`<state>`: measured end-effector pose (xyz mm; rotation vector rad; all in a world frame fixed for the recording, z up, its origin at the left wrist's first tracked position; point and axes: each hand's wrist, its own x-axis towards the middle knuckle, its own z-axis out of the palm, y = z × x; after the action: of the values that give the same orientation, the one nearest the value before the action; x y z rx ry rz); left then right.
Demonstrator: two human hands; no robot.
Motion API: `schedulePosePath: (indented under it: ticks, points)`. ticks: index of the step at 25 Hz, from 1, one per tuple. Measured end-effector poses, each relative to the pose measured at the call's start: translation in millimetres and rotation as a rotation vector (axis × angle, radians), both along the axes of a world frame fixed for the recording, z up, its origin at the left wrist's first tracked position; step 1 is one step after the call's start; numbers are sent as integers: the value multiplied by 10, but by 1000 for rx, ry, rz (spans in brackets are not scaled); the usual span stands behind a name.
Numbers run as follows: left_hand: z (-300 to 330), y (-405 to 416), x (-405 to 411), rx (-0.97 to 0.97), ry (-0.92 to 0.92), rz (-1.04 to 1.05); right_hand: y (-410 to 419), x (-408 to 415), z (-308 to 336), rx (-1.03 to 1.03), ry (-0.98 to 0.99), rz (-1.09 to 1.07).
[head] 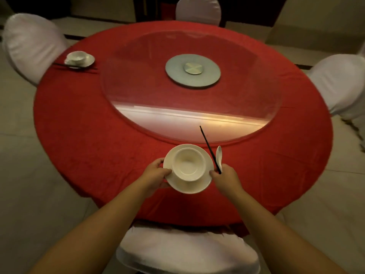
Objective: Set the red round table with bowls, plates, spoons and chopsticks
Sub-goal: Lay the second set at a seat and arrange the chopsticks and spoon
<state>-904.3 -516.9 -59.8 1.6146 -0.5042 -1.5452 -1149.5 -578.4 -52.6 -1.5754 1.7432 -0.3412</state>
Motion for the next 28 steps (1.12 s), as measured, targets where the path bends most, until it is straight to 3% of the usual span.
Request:
schedulePosePath:
  ticks: [9, 21, 25, 28]
  points:
    - [-447, -7, -232, 109, -179, 65, -149, -71, -452, 45, 102, 76]
    - [-671, -48, -286, -2, -387, -23, 57, -149, -694, 64, 71, 10]
    - [-722, -80, -225, -4, -667, -87, 160, -168, -665, 43, -25, -53]
    - [-627, -27, -216, 39, -770, 59, 219, -175, -607, 32, -126, -121]
